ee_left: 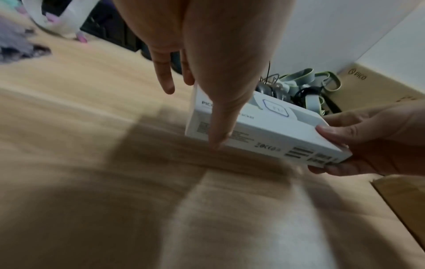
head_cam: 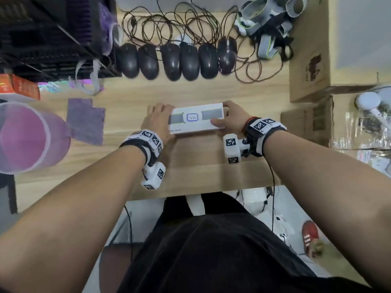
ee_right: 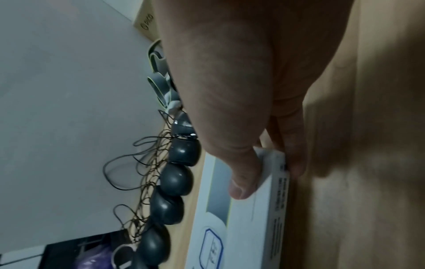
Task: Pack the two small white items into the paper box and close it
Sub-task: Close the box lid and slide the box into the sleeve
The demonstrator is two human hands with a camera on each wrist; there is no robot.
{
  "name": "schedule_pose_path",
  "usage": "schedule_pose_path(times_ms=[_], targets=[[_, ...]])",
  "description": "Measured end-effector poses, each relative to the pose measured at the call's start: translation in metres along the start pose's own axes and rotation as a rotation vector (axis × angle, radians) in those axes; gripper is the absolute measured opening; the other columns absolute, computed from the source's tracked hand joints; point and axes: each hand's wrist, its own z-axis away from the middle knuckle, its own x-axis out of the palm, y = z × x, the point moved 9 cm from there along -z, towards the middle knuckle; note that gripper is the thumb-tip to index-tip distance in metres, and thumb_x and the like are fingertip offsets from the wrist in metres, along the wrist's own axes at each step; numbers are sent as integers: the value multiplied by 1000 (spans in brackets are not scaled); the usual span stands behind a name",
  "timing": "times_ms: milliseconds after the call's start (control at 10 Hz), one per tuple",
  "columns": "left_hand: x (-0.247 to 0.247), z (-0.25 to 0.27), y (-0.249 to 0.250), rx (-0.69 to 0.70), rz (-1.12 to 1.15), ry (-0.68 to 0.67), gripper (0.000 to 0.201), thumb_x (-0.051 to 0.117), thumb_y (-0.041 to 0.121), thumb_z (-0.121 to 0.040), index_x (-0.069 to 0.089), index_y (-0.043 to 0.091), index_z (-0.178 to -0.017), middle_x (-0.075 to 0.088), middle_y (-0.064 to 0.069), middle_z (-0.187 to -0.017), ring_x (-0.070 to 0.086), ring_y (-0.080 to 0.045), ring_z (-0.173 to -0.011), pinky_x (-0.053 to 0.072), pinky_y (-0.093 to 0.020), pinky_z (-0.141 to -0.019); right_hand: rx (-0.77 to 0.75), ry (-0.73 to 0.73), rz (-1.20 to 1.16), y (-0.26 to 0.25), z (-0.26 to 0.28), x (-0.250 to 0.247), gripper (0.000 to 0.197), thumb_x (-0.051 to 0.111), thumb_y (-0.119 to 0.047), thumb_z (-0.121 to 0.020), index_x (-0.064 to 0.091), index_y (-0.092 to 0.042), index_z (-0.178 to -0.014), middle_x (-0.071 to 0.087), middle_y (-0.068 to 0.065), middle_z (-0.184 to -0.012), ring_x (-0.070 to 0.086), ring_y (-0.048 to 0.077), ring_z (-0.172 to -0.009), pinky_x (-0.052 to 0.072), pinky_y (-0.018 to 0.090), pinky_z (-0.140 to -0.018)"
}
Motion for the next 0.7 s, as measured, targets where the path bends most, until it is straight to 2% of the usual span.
schedule_pose_path(times_ms=[100,200,300,400,500,600,700], targets=[[22,-6,-1,-15,-25,-35,84,87,22,-64,47,20,-138,49,-6,-132,40,-31,-118,48,-45,-91,65,22,92,30,-18,0,79,83,-44,-61,46,-24,-128,64,6,-107,71,33,-91,60,57,-73],[32,-11,-2,-33,-51,-44,85,89,23,-63,47,22,-137,48,-5,-133,41,-31,-118,48,-45,-88,28,75,251,29,-24,-4,78,80,-50,-69,43,-22,-132,61,1,-111,63,25,-96,54,39,-84],[35,-12,-2,-46,-60,-51,87,89,26,-64,45,24,-139,47,-3,-133,41,-31,-118,48,-46,-88,-3,154,420,23,-27,-10,72,75,-47,-78,40,-12,-130,57,4,-111,57,25,-97,41,29,-76],[34,-10,-1,-64,-88,-98,93,89,30,-64,39,30,-143,45,-2,-136,38,-30,-120,48,-46,-90,39,189,497,19,-26,-10,78,76,-51,-74,37,-10,-129,55,12,-123,59,32,-106,45,33,-76],[21,-3,3,-98,-94,-95,97,91,34,-62,37,30,-143,42,-4,-139,37,-30,-123,47,-45,-90,47,201,548,9,-20,-15,81,76,-48,-74,34,-7,-131,53,15,-128,58,35,-112,51,39,-85],[-2,6,2,-172,-46,-56,95,89,37,-67,38,24,-146,41,-7,-142,35,-30,-130,45,-46,-99,72,195,552,-4,-10,-22,77,73,-42,-73,36,-6,-130,54,13,-121,59,35,-107,53,41,-85],[-34,11,0,-216,100,-15,70,82,41,-76,51,23,-135,53,-5,-134,48,-27,-125,45,-41,-100,1,154,533,-37,0,-30,42,69,-39,-75,56,-7,-99,61,8,-90,63,32,-91,50,32,-65]])
